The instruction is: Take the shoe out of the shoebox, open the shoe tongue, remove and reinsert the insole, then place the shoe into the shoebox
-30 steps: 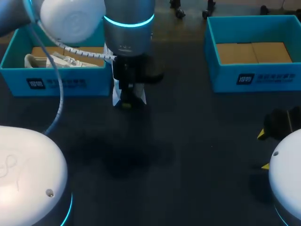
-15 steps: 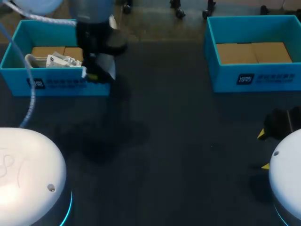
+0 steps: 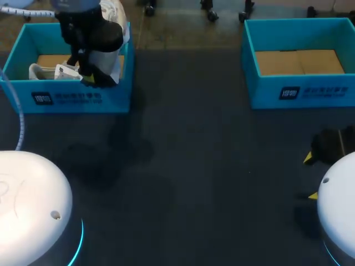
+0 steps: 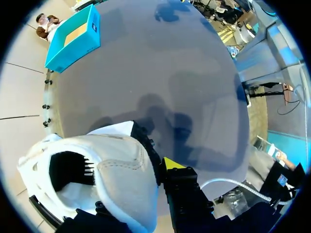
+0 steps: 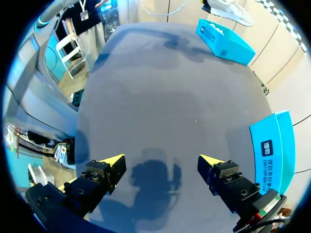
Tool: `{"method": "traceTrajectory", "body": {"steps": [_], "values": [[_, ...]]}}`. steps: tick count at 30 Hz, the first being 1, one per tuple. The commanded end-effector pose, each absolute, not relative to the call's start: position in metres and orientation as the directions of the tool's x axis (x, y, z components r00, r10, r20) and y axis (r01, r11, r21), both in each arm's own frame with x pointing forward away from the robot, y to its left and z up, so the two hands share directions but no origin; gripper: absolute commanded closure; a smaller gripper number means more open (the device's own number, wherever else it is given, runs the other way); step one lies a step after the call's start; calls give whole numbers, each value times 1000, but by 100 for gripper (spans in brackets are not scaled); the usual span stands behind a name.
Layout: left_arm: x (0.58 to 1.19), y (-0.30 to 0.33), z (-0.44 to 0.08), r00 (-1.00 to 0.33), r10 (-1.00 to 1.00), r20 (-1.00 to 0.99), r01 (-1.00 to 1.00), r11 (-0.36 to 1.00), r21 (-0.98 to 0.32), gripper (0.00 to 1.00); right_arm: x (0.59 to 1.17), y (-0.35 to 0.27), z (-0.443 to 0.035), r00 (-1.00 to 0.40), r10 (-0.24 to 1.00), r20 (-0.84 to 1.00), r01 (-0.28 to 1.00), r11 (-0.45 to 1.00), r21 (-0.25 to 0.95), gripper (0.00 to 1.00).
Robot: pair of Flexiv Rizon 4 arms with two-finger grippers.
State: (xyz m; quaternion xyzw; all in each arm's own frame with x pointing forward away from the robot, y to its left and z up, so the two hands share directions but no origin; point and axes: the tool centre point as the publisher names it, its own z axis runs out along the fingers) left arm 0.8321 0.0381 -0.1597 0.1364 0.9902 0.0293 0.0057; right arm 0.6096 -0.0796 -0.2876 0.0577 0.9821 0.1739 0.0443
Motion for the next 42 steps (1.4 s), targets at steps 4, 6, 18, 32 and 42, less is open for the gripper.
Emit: {"method": "traceTrajectory", "body": {"steps": [4, 6, 18, 32, 42], "values": [[858, 51, -162, -967, 257, -4, 255, 963, 82, 100, 608, -79, -288, -989, 130, -71, 98, 934, 344, 0], [886, 68, -160, -973, 229, -3, 228, 969, 90, 100, 608, -79, -288, -989, 130, -71, 98, 934, 344, 0], [999, 152, -150, -989, 147, 19, 148, 988, 48, 100, 608, -79, -288, -989, 130, -71, 98, 934, 344, 0], [1018, 172, -151, -986, 168, 16, 168, 985, 44, 100, 608, -79, -288, -989, 130, -71, 98, 934, 344, 0], [1040, 196, -163, -976, 218, -4, 218, 976, -12, 100, 608, -79, -288, -989, 130, -71, 98, 934, 344, 0]]}}
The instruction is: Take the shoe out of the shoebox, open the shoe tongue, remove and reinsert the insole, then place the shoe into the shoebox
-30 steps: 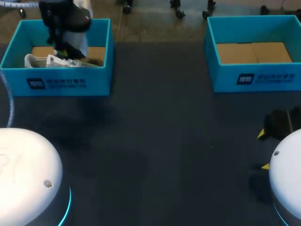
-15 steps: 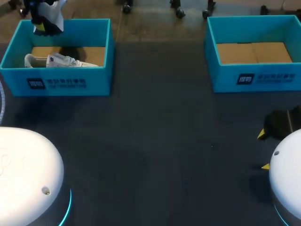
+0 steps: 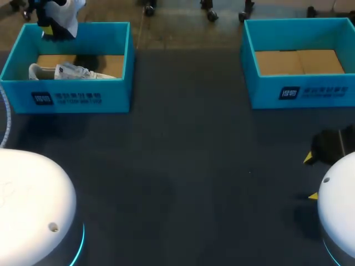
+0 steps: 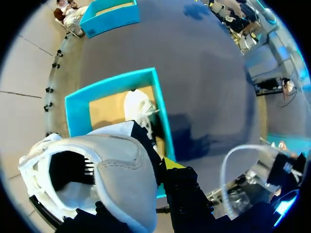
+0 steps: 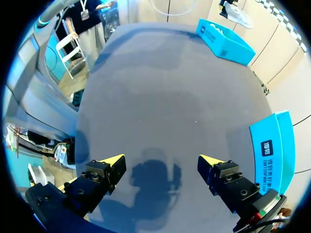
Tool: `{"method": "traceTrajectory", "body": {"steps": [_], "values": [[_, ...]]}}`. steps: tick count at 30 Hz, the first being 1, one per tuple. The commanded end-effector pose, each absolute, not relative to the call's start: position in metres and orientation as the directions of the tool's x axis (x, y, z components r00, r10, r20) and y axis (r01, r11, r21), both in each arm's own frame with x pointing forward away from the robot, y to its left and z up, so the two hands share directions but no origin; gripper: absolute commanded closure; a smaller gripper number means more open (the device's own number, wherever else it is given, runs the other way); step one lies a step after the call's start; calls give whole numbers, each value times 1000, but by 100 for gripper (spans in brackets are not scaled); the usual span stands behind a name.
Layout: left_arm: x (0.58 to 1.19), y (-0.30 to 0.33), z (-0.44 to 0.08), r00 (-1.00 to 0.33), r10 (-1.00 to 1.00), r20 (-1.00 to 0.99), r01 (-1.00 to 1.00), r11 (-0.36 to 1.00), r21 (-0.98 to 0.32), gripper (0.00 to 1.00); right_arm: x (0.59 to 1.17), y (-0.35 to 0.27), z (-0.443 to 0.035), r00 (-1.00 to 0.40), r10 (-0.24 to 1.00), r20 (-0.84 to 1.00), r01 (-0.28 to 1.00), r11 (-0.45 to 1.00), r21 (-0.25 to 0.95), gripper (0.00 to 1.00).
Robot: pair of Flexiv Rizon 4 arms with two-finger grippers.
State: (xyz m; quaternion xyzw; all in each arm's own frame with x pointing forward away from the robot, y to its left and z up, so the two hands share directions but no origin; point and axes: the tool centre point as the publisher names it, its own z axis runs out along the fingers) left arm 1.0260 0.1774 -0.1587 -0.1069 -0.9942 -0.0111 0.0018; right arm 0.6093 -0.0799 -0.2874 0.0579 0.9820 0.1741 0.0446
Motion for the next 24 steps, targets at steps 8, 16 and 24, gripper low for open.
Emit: {"method": "traceTrajectory", "body": {"steps": [8, 16, 24], "values": [[1063, 229, -171, -955, 297, 21, 297, 955, 4, 100, 608, -79, -288, -989, 130, -71, 98, 934, 344, 0], [1057, 256, -173, -694, 719, -45, 704, 690, 168, 100, 608, -79, -288, -989, 130, -71, 98, 934, 344, 0], [1057, 256, -173, -694, 719, -45, 704, 690, 168, 100, 608, -79, -288, -989, 130, -71, 98, 934, 344, 0]]}}
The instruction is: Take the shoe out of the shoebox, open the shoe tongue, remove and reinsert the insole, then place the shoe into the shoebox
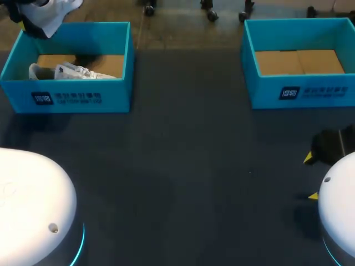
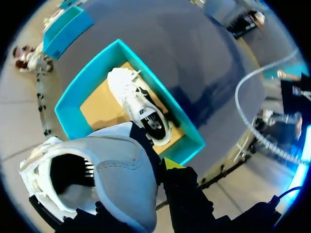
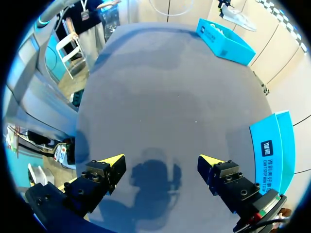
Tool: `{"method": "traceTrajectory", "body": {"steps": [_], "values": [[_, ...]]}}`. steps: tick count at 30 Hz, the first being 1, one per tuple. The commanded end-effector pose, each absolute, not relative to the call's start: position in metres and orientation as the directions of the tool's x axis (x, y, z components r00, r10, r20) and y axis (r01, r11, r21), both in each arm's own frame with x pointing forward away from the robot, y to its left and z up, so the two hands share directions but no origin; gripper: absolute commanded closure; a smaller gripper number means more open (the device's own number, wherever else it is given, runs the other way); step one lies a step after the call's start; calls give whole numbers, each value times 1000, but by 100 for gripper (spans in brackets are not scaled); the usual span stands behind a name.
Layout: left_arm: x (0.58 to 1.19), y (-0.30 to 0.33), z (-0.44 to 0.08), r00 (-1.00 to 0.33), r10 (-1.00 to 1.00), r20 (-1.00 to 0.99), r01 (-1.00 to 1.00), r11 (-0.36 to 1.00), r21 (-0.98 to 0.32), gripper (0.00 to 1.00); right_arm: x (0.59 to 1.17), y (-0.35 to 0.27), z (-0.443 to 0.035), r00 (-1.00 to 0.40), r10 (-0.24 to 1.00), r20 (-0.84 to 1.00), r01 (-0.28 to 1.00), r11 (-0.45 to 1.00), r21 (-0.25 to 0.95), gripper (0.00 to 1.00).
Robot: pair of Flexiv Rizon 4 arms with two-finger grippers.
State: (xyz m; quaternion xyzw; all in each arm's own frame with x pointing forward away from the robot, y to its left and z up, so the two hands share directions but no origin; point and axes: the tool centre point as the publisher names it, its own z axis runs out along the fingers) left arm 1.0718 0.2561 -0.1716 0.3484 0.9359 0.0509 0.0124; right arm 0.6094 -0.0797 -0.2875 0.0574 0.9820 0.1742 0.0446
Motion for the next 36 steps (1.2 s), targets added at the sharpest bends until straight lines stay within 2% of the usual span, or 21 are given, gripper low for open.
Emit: {"method": "traceTrajectory", "body": {"steps": [1, 3, 7, 15, 25, 26, 33, 36], "values": [[1057, 256, -173, -694, 719, -45, 704, 690, 168, 100, 608, -79, -288, -989, 130, -71, 98, 934, 344, 0], [1057, 256, -173, -694, 719, -45, 704, 690, 168, 100, 608, -79, -288, -989, 130, -71, 98, 934, 344, 0], [1067, 263, -170, -549, 833, -70, 822, 553, 138, 100, 608, -79, -288, -989, 130, -71, 98, 934, 344, 0], [1093, 296, -158, -153, 986, -63, 986, 157, 63, 100, 608, -79, -288, -989, 130, -71, 98, 934, 344, 0], [1093, 296, -158, -153, 986, -63, 986, 157, 63, 100, 608, -79, -288, -989, 130, -71, 98, 934, 344, 0], [1093, 293, -160, -132, 991, -24, 986, 133, 103, 100, 608, -79, -288, -989, 130, -71, 98, 934, 344, 0], [1120, 296, -176, 33, 999, -35, 998, -32, 46, 100, 608, -79, -288, -989, 130, -71, 98, 934, 344, 0], [1127, 299, -179, 97, 995, -6, 993, -96, 67, 100, 608, -79, -288, -989, 130, -71, 98, 934, 344, 0]]}}
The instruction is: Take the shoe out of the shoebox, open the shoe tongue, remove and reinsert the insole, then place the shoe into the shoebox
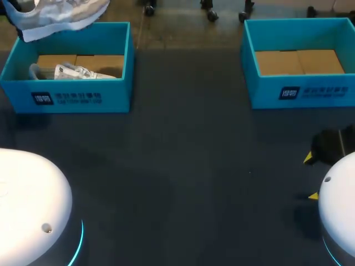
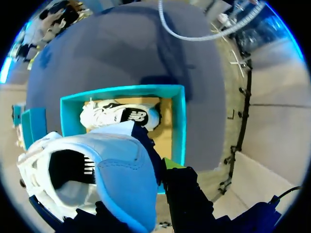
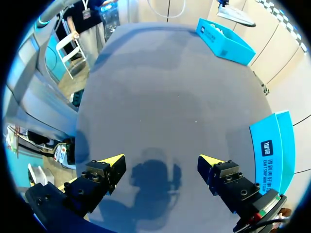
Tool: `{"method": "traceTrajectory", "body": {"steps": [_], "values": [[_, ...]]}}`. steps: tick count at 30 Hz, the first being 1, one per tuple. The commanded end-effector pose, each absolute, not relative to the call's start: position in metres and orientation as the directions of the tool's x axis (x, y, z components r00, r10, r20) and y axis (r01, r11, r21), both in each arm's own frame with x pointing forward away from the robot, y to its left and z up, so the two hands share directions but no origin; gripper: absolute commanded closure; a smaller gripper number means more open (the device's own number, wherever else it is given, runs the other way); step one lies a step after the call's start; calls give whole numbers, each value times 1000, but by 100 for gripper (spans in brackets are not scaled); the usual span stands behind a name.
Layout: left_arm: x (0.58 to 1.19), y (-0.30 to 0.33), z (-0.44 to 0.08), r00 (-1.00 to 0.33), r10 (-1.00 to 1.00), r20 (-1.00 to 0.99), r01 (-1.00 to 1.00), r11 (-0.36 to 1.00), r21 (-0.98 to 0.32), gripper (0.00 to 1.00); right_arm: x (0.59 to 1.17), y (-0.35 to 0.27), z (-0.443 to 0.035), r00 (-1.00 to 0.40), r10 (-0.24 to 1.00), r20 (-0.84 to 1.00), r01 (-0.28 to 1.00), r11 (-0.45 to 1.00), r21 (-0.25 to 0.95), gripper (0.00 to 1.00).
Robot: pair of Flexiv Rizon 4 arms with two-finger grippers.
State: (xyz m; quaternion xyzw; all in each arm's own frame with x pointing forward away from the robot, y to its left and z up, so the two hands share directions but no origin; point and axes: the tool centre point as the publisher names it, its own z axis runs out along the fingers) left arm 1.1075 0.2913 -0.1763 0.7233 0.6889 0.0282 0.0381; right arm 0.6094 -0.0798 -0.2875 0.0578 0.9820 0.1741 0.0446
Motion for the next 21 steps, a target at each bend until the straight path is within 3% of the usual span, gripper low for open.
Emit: {"method": "traceTrajectory", "body": {"steps": [1, 6, 21], "values": [[1130, 301, -181, 118, 993, 9, 990, -119, 80, 100, 608, -79, -288, -989, 130, -71, 98, 934, 344, 0], [1149, 306, -187, 164, 974, 155, 980, -179, 91, 100, 608, -79, -288, -989, 130, -71, 98, 934, 344, 0], [1160, 307, -194, 152, 972, 177, 983, -167, 75, 100, 608, -79, -288, -989, 130, -71, 98, 934, 344, 0]]}}
